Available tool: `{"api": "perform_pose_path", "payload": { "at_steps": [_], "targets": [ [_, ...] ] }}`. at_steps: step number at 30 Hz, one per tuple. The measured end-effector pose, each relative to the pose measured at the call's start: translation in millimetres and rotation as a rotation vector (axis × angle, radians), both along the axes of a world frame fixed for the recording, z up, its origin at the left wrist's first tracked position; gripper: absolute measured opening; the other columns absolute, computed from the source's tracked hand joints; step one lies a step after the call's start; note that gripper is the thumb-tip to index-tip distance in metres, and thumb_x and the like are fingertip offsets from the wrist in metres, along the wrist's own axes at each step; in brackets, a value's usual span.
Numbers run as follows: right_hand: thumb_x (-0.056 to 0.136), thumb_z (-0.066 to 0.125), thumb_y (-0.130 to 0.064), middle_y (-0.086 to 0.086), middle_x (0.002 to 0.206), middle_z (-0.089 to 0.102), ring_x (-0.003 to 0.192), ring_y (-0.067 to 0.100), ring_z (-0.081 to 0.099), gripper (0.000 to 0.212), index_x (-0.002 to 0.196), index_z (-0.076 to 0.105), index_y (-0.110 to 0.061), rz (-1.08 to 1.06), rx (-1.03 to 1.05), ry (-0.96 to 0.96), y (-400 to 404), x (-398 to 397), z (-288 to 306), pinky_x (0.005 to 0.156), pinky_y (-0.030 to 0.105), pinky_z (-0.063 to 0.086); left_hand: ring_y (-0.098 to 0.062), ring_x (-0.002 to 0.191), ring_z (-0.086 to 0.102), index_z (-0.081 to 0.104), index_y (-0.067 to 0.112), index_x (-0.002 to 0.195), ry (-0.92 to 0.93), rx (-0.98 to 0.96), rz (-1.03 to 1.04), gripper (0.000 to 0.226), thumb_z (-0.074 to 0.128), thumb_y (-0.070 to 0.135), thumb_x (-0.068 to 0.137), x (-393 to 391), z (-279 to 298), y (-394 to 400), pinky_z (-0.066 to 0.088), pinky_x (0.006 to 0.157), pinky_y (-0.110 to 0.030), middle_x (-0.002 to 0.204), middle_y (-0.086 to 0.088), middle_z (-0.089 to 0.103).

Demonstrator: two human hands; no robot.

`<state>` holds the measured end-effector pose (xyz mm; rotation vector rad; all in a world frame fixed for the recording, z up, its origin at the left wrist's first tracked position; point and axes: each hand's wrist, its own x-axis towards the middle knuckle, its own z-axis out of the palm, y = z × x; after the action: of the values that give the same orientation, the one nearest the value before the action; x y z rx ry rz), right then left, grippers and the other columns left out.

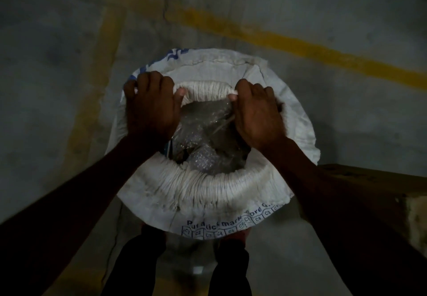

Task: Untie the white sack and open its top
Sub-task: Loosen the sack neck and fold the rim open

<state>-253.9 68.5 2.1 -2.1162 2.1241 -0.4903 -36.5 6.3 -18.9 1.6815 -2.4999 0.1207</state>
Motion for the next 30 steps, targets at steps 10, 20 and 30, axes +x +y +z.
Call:
{"api": "perform_pose_path", "payload": {
  "at_steps": [10,20,30],
  "targets": [
    [0.099,0.022,-0.069,0.007,0.085,0.077,0.087,0.02,0.074,0.081,0.089,0.076,-0.01,-0.413,0.364,-1.057,-53.4,-18.5,33.1,0.086,0.036,0.059,-0.017,0.103,0.073,0.072,0.014,0.104,0.943,0.547,0.116,0.046,0.038,0.043,0.108,-12.8,41.2,-47.6,0.056,0.097,-0.034,0.104,-0.004,0.073],
    [0.101,0.018,-0.068,0.012,0.125,0.07,0.113,0.027,0.069,0.085,0.127,0.065,-0.002,-0.701,0.505,-1.321,-74.6,-28.9,48.0,0.104,0.041,0.053,-0.009,0.13,0.048,0.054,0.008,0.137,0.807,0.817,0.193,0.045,0.034,0.039,0.112,-13.9,49.5,-62.4,0.037,0.1,-0.015,0.135,-0.001,0.055],
    [0.104,0.019,-0.049,0.007,0.116,0.068,0.113,0.034,0.059,0.049,0.121,0.056,-0.022,-0.644,0.105,-0.147,0.4,15.4,22.8,0.104,0.053,0.033,-0.034,0.11,0.064,0.052,0.017,0.125,0.372,0.266,0.217,0.058,0.036,0.067,0.101,-9.6,26.3,6.7,0.042,0.095,-0.048,0.117,-0.007,0.066]
  ]
}}
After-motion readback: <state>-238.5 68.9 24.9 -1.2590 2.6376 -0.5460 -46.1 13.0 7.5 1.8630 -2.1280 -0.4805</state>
